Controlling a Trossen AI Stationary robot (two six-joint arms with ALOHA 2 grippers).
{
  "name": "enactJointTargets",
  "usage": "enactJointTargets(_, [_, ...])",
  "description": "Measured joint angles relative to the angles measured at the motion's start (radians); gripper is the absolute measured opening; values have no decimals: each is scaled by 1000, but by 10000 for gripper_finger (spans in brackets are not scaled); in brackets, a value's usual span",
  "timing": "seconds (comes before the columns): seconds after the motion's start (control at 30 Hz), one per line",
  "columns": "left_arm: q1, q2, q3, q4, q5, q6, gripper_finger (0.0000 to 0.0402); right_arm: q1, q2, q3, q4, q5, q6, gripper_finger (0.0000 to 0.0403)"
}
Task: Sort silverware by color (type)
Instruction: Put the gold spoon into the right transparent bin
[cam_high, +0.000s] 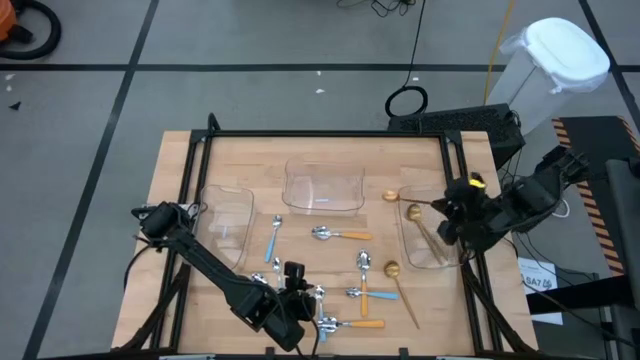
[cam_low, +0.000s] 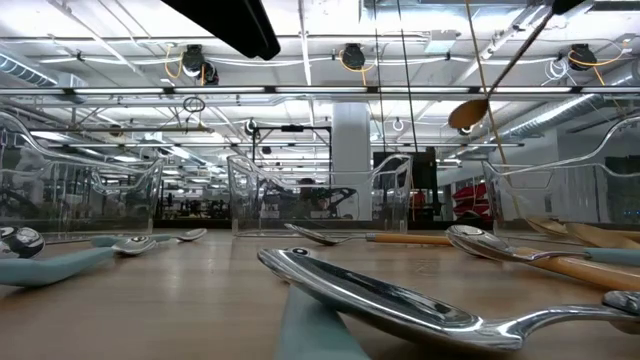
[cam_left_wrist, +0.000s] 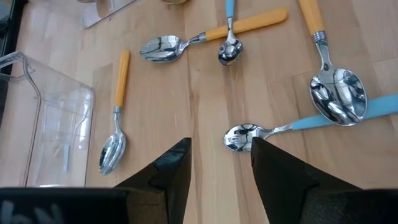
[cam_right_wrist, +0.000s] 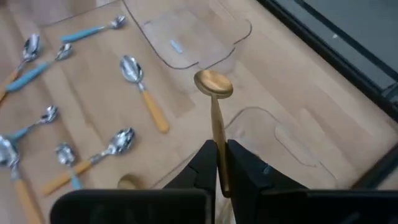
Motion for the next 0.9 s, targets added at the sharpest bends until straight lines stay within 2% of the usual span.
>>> enactJointTargets(0.13, [0, 0, 0, 0, 0, -1, 165, 1, 8, 37, 2, -116, -20, 13])
enactJointTargets(0.3, [0, 0, 0, 1, 0, 0, 165, 1, 12, 24, 0, -192, -65, 13])
enactJointTargets(0.9, [0, 0, 0, 8, 0, -5, 165, -21, -96, 21, 0, -182, -350, 13])
